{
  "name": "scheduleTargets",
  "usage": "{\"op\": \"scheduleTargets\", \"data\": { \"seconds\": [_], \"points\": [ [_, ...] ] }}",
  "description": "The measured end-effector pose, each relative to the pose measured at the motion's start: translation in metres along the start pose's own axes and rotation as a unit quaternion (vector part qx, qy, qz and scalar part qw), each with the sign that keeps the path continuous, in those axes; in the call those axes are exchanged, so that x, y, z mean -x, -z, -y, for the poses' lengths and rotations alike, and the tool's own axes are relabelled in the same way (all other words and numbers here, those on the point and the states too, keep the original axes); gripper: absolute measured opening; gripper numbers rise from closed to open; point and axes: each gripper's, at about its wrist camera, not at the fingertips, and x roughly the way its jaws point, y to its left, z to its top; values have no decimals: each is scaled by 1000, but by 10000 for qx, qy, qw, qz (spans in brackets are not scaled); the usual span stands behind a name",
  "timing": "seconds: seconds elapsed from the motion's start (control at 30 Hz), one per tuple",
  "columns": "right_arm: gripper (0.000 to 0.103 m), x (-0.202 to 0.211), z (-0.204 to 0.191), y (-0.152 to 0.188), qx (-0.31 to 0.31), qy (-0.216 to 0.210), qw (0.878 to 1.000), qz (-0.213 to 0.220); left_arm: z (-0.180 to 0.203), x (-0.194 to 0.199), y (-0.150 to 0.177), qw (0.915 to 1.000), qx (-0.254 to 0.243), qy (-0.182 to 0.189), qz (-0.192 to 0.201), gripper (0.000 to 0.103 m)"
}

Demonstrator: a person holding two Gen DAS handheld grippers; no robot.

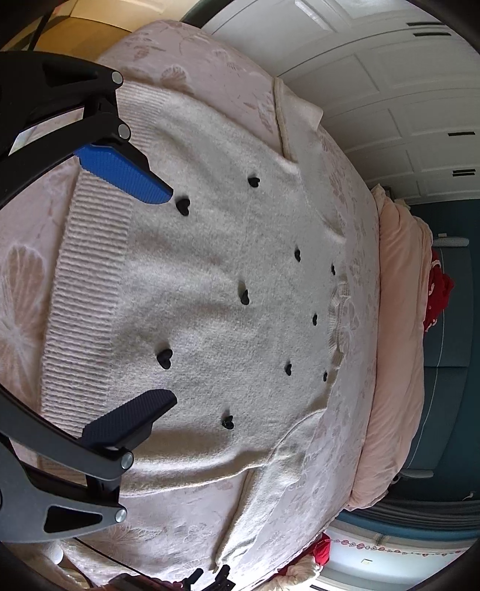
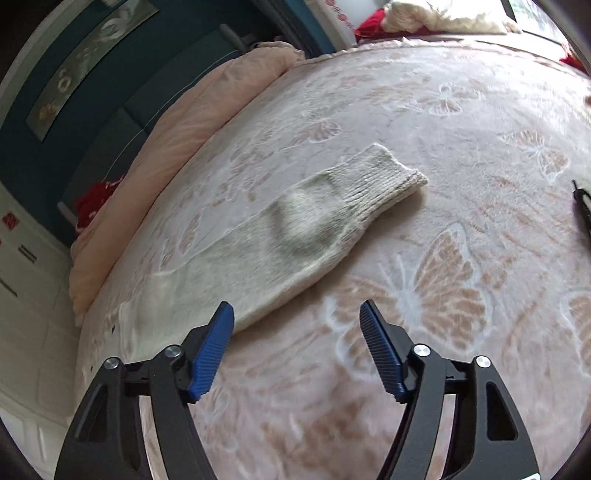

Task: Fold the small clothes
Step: 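Grasp the cream sweater's sleeve cuff with the right tool and lift it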

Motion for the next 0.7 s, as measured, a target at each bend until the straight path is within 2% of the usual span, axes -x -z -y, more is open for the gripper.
{"op": "scheduleTargets", "data": {
  "seconds": [0.13,0.17,0.2,0.23,0.27,0.33,0.37,0.43,0.53,0.6,0.67,0.7],
  "points": [
    [58,-30,16,-23,-285,-123,9995,67,12,-26,-3,9998,-74,3,-157,98],
    [51,-35,16,-28,-304,-158,9994,109,13,-32,-3,9998,-68,-10,-200,98],
    [33,-39,15,-31,-328,-259,9990,135,13,-37,-3,9997,-49,7,-232,98],
    [20,-45,15,-35,-389,-425,9983,86,12,-42,-3,9996,-34,29,-266,98],
    [12,-50,13,-40,-472,-574,9972,44,11,-47,-3,9996,-8,17,-291,98],
    [12,-43,-4,-47,-454,-778,9956,277,5,-52,-4,9995,56,61,-315,98],
    [12,-34,-21,-48,-405,-1028,9930,418,2,-53,-5,9995,97,62,-309,98],
    [12,-17,-76,-53,-148,-1724,9831,595,-7,-55,-7,9994,184,114,-277,98],
    [12,3,-201,-41,879,-2610,9596,582,-23,-53,-12,9990,330,200,-225,98],
    [13,8,-288,-15,1536,-3185,9346,384,-36,-50,-16,9983,473,279,-184,98],
    [17,0,-372,29,2124,-3751,9022,-120,-50,-46,-21,9975,624,316,-119,98],
    [21,-7,-405,53,2385,-3865,8901,-379,-57,-45,-24,9971,683,320,-101,98]
  ]
}}
